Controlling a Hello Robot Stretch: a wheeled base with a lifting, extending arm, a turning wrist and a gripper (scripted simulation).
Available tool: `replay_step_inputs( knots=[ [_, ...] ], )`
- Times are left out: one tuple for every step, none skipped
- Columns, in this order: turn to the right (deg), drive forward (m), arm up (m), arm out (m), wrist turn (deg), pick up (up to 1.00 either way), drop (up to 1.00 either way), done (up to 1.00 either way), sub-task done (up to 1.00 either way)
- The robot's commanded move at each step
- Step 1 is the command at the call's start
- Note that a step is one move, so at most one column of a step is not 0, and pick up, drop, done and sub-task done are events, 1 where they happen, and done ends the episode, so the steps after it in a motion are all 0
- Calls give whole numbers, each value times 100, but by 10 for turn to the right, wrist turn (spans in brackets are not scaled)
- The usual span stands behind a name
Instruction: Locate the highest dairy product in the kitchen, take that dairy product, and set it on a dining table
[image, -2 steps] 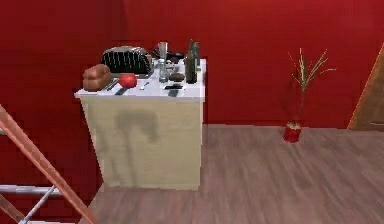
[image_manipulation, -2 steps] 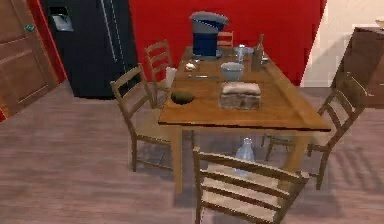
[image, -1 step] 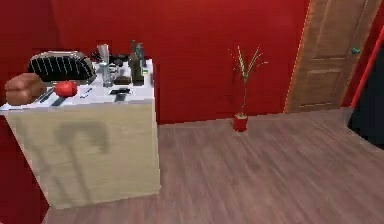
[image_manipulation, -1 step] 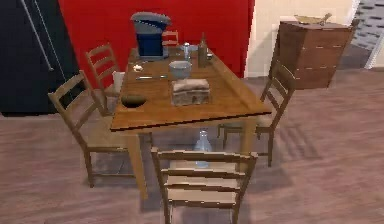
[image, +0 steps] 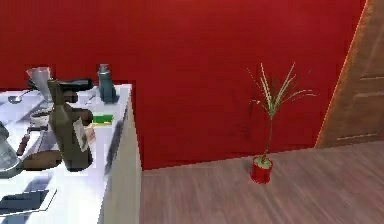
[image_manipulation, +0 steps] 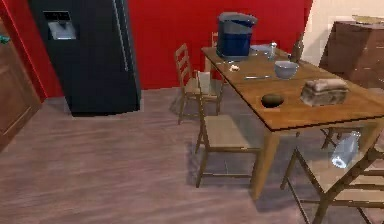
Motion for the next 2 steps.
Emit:
replay_step_inputs(
  knots=[
    [-450,0,0,0,0,0,0,0,0],
    [-450,0,0,0,0,0,0,0,0]
  ],
)
